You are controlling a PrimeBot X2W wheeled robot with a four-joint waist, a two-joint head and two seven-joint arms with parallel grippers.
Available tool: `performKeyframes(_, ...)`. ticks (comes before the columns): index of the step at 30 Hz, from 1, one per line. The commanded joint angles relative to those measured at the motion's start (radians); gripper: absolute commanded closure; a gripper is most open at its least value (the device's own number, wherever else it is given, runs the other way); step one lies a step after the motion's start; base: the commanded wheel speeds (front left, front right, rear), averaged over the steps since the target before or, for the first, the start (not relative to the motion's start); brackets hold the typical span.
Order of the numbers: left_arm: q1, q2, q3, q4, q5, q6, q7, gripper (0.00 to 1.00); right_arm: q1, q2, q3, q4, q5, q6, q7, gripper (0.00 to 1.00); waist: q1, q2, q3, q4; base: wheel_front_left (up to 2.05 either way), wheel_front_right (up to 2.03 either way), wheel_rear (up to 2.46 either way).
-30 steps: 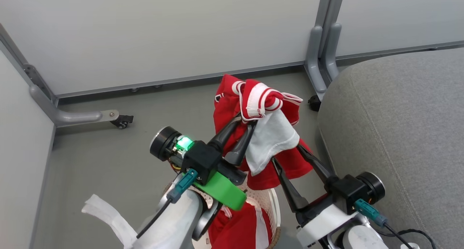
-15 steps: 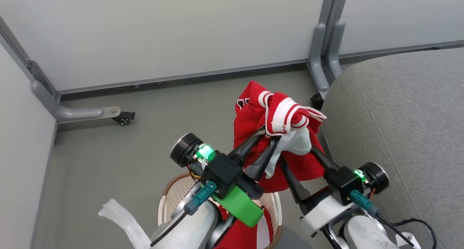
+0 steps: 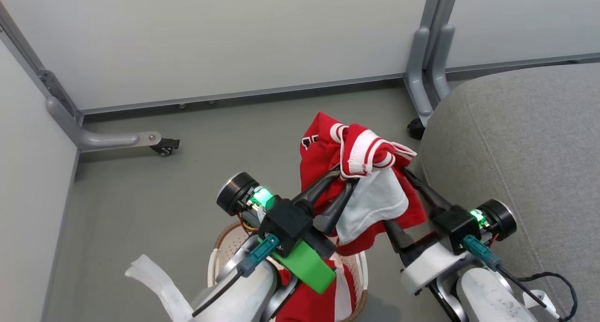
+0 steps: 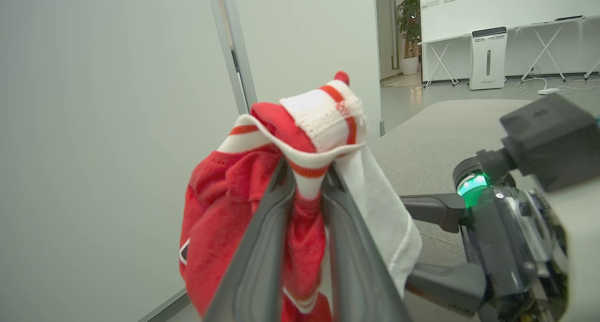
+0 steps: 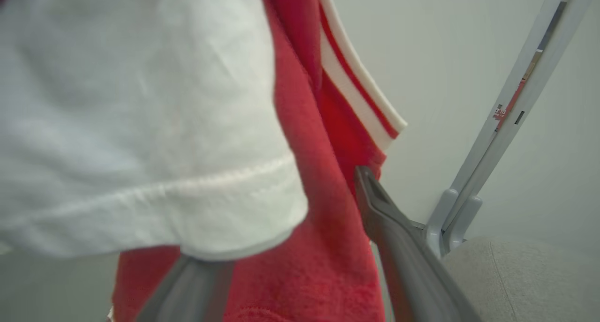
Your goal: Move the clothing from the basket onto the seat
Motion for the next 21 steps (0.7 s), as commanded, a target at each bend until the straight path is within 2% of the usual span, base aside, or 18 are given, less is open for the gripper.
performKeyframes(1,-0.015,0.006,0.004,0.002,0.002,0.004,-0.001,1.0,-0.007,-0.014,0.024,-0.011,0.033,0.0,-0.005,0.0,0.0,-0.0001,0.002,0.0,0.0,0.0,0.0)
performKeyframes(7,-0.018,0.01,-0.005,0.004,-0.002,0.002,-0.003,1.0,-0.022,-0.078,0.105,-0.029,0.132,0.0,-0.005,0.0,0.0,-0.0001,0.009,0.002,0.0,0.0,0.0)
performKeyframes(14,-0.028,0.013,-0.027,-0.018,-0.021,-0.011,-0.005,1.0,-0.057,-0.127,0.217,0.065,0.238,0.0,-0.005,0.0,0.0,-0.0001,0.012,0.008,0.0,0.0,0.0)
performKeyframes(16,-0.029,0.017,-0.028,-0.023,-0.025,-0.011,-0.005,1.0,-0.072,-0.136,0.26,0.098,0.248,0.0,-0.005,1.0,0.0,-0.0001,0.014,0.01,0.0,0.0,0.0)
performKeyframes(21,-0.032,0.021,-0.025,-0.025,-0.038,-0.011,-0.003,1.0,-0.087,-0.138,0.271,0.1,0.279,-0.001,-0.005,1.0,0.0,-0.0001,0.022,0.011,0.0,0.0,0.0)
